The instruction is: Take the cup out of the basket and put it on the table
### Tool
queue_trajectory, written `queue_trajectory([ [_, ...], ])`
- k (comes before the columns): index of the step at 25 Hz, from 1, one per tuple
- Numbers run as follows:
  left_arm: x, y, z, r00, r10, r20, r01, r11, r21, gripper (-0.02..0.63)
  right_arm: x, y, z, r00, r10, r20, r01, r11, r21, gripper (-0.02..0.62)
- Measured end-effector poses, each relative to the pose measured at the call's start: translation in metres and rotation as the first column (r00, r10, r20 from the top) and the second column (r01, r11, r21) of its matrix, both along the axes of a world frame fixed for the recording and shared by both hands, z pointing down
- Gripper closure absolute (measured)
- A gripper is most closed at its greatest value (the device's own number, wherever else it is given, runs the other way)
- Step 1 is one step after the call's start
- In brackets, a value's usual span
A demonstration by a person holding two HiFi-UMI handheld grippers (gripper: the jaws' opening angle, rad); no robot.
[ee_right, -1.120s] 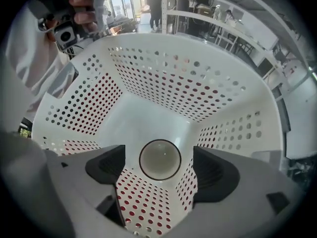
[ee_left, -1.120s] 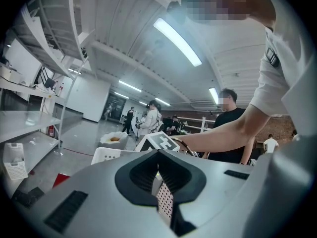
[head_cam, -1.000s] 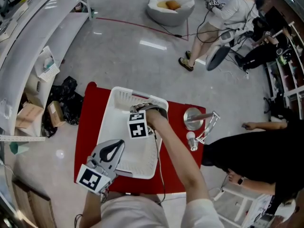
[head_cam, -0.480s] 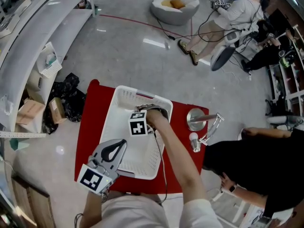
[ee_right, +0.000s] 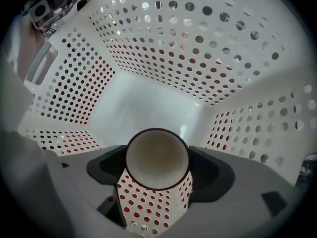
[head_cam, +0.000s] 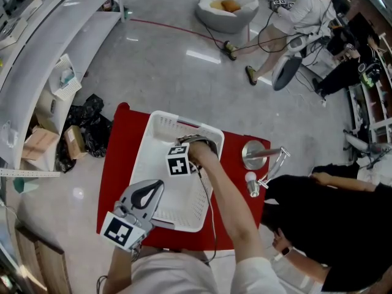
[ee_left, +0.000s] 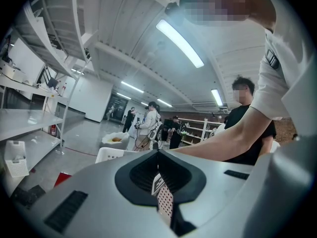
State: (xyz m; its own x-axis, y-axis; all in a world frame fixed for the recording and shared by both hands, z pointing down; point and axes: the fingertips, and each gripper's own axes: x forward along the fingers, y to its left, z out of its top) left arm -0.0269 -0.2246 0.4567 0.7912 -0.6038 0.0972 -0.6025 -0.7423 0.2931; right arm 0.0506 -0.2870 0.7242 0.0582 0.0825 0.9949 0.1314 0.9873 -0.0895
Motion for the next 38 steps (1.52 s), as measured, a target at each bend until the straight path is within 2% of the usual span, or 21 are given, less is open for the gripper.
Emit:
queue_trajectory([
  [16,-0.01,-0.002,0.006,1.0,-0.021,0.019,0.022,1.0,-0.01,0.595,-0.016,0.015,-0.02,0.996,0.033,0.087,-0.029,0.999,-0.041,0.198],
  [38,-0.012,0.009,0.005,0.999,-0.016,0.033,0.016,1.0,0.008,0.595,-0.033,0.035,-0.091,0.983,0.003,0.182,-0.002,1.0,-0.004,0.198],
])
